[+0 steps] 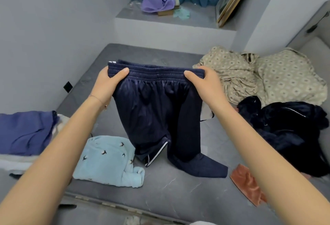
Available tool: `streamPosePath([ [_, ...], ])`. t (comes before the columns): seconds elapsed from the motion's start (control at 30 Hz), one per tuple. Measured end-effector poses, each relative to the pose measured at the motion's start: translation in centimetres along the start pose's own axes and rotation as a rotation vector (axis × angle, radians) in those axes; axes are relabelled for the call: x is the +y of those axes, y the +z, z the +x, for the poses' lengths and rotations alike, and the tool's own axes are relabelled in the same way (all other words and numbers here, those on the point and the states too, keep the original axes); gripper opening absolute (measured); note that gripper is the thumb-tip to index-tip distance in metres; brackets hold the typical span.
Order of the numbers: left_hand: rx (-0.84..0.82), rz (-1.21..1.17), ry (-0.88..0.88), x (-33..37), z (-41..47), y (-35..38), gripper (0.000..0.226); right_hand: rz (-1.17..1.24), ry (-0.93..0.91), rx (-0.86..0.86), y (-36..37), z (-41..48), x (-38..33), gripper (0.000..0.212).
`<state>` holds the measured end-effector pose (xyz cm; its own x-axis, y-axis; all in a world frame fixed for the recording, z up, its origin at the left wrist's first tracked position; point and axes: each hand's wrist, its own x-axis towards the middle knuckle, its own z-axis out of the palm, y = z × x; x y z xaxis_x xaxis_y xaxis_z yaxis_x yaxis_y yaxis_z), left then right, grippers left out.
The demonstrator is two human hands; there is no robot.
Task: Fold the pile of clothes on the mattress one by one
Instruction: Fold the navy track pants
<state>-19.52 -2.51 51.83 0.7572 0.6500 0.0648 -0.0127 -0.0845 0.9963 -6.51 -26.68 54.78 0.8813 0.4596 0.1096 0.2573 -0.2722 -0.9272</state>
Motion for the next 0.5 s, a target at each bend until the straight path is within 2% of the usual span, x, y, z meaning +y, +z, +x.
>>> streamPosePath([
  [0.17, -0.055, -0.059, -0.022, -1.0, 2.1, -4.1, 0.024, 0.209, 0.135, 0.089, 4.4, 0.7, -0.9, 0.010],
  [0.3, -0.148, -0.073, -0.033, -1.0, 4.4, -7.8, 0.031, 0.297, 0.161, 0.165, 8.2, 1.2, -3.3, 0.016],
  [0.5, -0.464, -0.199, -0.053, 2.6, 8.9, -11.9, 0.042, 0.284, 0.041, 0.312, 9.3, 3.1, -8.7, 0.017],
])
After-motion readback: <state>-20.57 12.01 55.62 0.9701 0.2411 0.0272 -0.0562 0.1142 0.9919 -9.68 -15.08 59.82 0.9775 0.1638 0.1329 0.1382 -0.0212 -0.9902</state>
